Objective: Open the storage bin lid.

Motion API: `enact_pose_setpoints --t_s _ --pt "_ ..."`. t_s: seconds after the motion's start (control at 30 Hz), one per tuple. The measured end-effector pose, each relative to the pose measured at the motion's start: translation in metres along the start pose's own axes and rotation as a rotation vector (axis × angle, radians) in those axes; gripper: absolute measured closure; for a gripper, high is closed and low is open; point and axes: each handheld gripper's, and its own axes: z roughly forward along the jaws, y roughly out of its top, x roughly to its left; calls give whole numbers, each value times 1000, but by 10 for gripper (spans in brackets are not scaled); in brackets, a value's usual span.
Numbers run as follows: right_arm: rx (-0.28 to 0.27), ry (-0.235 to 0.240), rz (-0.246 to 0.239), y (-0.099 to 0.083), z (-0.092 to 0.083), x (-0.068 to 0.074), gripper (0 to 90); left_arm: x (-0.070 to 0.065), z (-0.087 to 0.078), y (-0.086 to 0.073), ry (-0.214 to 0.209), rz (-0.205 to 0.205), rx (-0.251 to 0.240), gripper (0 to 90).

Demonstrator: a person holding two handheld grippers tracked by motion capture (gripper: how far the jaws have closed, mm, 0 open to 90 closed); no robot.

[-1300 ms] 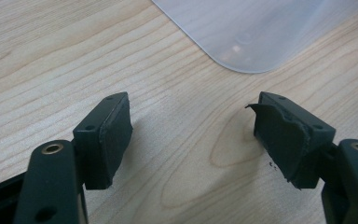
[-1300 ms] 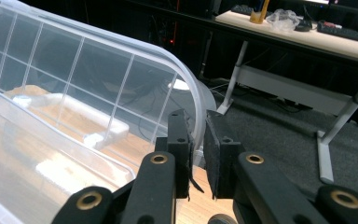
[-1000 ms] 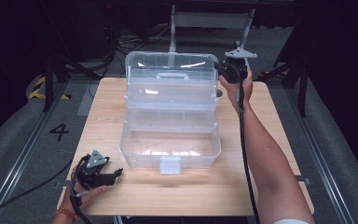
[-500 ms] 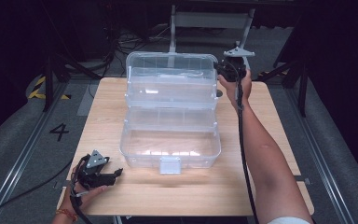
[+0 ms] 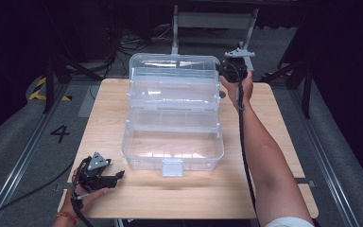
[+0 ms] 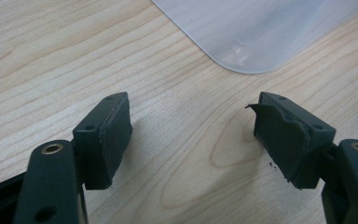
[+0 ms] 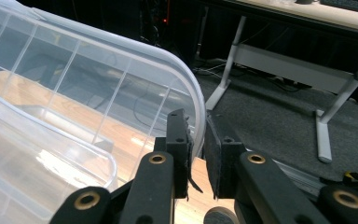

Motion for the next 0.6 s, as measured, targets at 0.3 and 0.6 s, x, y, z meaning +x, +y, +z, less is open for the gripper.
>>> enact_pose_setpoints --t_s 0.3,0.6 --pt "17 2 14 -6 10 -3 803 0 0 0 0 0 0 280" --pt "44 -10 19 -13 23 -4 797 0 0 0 -1 -5 -1 280"
